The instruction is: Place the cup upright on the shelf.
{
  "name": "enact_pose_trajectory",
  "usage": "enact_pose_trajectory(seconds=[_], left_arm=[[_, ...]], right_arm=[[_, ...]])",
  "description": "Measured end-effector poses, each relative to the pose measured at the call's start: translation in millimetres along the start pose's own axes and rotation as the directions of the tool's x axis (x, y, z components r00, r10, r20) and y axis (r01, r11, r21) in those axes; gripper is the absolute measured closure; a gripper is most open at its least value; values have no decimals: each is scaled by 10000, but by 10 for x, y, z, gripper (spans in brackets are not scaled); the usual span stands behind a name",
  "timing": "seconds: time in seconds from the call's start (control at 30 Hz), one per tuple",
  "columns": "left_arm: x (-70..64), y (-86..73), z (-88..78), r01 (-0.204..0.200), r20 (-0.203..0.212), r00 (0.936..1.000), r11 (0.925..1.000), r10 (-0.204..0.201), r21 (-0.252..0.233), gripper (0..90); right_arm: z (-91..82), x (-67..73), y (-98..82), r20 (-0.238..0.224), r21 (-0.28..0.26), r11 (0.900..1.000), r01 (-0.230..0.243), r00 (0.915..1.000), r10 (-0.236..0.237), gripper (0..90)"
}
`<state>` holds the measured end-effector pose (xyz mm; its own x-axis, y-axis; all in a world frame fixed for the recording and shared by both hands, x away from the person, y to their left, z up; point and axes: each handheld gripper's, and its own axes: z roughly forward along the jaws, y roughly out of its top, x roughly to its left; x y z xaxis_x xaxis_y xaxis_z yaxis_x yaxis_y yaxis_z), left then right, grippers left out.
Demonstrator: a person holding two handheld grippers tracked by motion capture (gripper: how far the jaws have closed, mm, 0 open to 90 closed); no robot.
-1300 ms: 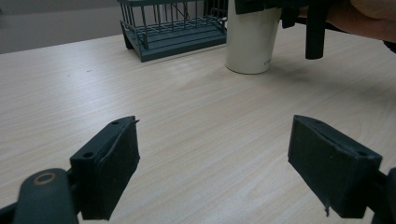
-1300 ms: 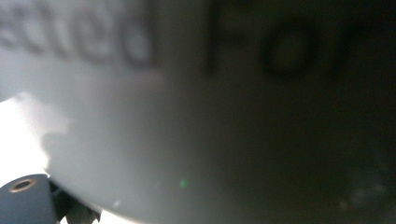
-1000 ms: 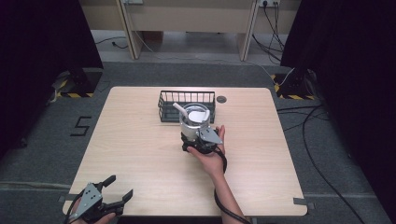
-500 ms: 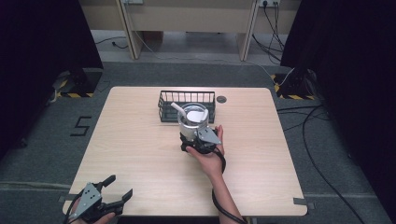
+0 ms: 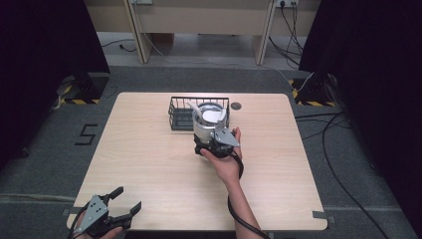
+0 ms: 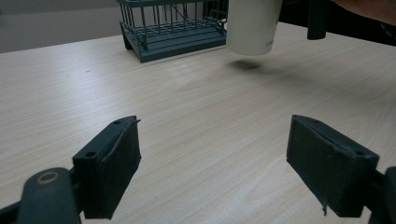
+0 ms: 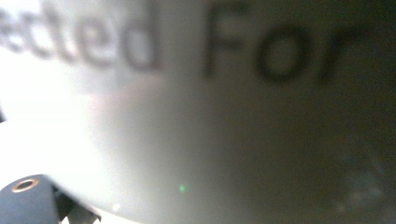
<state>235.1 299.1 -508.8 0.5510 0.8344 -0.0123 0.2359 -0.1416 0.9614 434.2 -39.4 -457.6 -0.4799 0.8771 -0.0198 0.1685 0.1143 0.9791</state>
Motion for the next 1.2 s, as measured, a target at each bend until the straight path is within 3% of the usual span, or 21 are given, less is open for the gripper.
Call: enact_pose_trajectory(seconds=[1.2], left_arm=[[2,2,2,40,-12,10000,10000,-40,-31,168]], right_arm=[[170,-125,466,221,-148,9997,-178,9996,181,101]])
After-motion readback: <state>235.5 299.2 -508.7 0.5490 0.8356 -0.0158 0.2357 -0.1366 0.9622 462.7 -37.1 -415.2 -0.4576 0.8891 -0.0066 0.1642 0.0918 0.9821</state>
